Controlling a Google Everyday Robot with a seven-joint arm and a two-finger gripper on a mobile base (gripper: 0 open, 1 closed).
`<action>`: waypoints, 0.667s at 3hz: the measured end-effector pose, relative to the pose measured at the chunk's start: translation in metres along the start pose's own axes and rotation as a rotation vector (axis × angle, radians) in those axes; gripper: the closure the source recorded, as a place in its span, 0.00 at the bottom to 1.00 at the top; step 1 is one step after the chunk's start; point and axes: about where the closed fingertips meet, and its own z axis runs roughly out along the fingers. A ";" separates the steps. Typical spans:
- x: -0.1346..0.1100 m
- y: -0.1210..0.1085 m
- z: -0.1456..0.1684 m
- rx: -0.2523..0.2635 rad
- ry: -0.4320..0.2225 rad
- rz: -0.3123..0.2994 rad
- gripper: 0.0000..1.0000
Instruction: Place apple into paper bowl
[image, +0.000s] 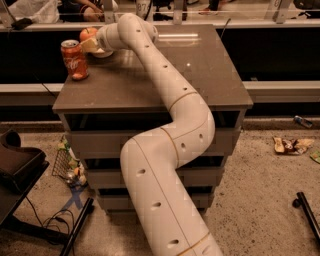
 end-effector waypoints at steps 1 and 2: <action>0.001 0.002 0.002 -0.003 0.002 0.001 0.11; 0.003 0.004 0.005 -0.006 0.005 0.001 0.00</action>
Offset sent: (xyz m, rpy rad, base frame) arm -0.0002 0.0020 -0.0020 -0.0009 0.0023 0.0020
